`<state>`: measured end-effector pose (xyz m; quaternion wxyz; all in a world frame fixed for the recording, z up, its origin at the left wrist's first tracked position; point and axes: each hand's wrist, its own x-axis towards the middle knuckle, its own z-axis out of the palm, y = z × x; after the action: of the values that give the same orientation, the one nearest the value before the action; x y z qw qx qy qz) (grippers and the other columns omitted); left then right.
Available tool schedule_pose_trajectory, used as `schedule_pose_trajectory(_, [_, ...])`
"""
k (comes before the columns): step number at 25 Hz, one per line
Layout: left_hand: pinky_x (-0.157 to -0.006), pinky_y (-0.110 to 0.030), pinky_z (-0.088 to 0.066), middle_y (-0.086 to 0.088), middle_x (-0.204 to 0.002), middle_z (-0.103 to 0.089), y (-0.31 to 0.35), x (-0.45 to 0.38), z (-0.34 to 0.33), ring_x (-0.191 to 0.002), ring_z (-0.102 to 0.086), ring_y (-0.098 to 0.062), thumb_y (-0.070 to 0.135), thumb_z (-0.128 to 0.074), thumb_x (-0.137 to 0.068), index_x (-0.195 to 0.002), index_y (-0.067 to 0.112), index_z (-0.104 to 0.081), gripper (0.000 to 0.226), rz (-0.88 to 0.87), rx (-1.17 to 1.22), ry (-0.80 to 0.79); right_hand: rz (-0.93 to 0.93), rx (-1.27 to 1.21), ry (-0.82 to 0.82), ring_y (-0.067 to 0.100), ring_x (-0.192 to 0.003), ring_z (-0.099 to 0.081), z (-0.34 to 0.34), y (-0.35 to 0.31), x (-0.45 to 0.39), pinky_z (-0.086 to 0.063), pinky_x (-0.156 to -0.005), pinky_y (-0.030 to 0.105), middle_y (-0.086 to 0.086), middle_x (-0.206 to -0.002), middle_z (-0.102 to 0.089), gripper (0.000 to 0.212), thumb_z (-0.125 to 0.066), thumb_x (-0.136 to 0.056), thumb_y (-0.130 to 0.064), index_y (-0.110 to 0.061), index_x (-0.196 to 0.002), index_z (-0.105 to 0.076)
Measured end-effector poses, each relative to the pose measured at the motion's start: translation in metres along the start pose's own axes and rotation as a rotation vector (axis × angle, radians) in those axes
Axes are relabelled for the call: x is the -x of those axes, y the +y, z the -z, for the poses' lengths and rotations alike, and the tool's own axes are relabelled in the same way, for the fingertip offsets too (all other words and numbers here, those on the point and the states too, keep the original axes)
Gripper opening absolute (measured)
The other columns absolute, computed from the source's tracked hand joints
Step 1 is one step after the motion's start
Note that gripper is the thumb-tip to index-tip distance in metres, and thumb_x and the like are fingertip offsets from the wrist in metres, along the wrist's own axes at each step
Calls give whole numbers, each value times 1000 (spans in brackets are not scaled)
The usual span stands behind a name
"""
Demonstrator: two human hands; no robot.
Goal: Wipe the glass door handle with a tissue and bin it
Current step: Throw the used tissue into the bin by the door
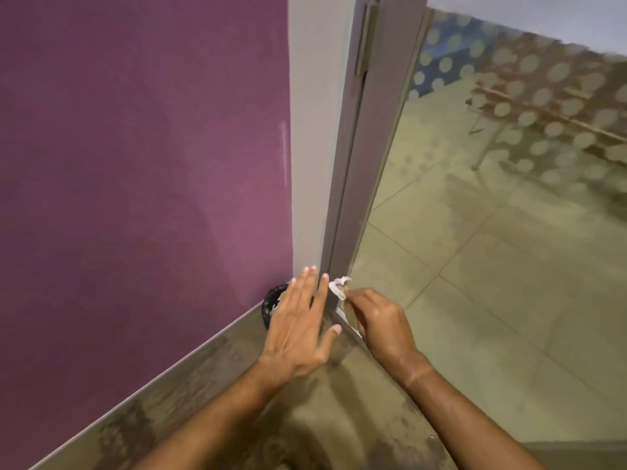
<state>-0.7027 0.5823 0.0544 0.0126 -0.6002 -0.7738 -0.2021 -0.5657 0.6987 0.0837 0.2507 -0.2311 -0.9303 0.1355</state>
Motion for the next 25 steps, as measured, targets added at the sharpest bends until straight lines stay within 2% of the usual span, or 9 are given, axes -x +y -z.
schedule_pose_trajectory(4, [-127,-44,-9,-14,-167,-8,-37,-1,-9,-156,-1,-26,53,-45,-93,-160,10,-15,86,67,23,-28,82,68,-76,27,-92,-71,-36,-1,-22,-61,-68,36,9,-106,-73,50,-79,-64,9,-7,-112,-72])
schedule_pose_trajectory(8, [-126,-45,-16,-23,-161,-25,-67,-11,-22,-154,-18,-33,50,-52,-90,-153,0,-33,83,103,68,-4,127,76,-162,26,-93,-70,-75,15,-50,-60,-71,35,9,-109,-73,49,-84,-67,-3,-8,-113,-71])
schedule_pose_trajectory(10, [-125,-45,-16,-21,-161,-25,-82,-24,-28,-152,-19,-34,52,-53,-89,-153,0,-33,85,157,9,-46,105,14,-236,16,-96,-70,-96,27,-65,-59,-77,27,-2,-109,-73,39,-81,-76,-22,-20,-113,-72])
schedule_pose_trajectory(13, [-125,-45,-14,-20,-162,-24,-101,-46,-39,-152,-20,-36,45,-62,-86,-153,1,-33,86,245,-34,-85,-58,-119,-289,-17,-96,-58,-128,49,-91,-43,-82,0,-38,-99,-65,23,-53,-84,-67,-58,-102,-64])
schedule_pose_trajectory(15, [-124,-46,-10,-23,-162,-22,-113,-59,-48,-152,-16,-38,44,-61,-90,-155,-1,-28,85,274,-63,-112,-58,-195,-311,-16,-106,-53,-152,62,-104,-37,-91,4,-36,-110,-61,30,-41,-92,-59,-54,-115,-61])
schedule_pose_trajectory(17, [-125,-48,-8,-22,-164,-14,-126,-71,-59,-153,-8,-37,44,-57,-94,-156,0,-22,84,324,-65,-151,-77,-231,-355,1,-115,-55,-174,71,-116,-34,-97,7,-16,-125,-63,38,-40,-97,-42,-32,-128,-61])
schedule_pose_trajectory(18, [-125,-48,-7,-22,-164,-10,-132,-76,-64,-153,-5,-37,45,-55,-96,-157,1,-19,84,350,-57,-173,-67,-199,-362,10,-113,-59,-181,76,-124,-40,-97,11,-6,-125,-65,36,-48,-97,-36,-23,-128,-62])
schedule_pose_trajectory(21, [-124,-41,6,-20,-166,1,-157,-87,-83,-155,6,-33,52,-41,-99,-159,4,-5,85,412,-89,-266,70,-79,-365,27,-95,-70,-216,92,-134,-60,-80,37,13,-111,-71,38,-76,-82,-16,-7,-118,-67])
schedule_pose_trajectory(25, [-124,-37,14,-17,-165,16,-192,-88,-113,-152,21,-28,62,-20,-93,-159,6,8,90,453,-113,-380,18,-47,-387,30,-90,-70,-263,110,-138,-61,-72,41,14,-109,-72,41,-77,-78,-8,-7,-118,-67])
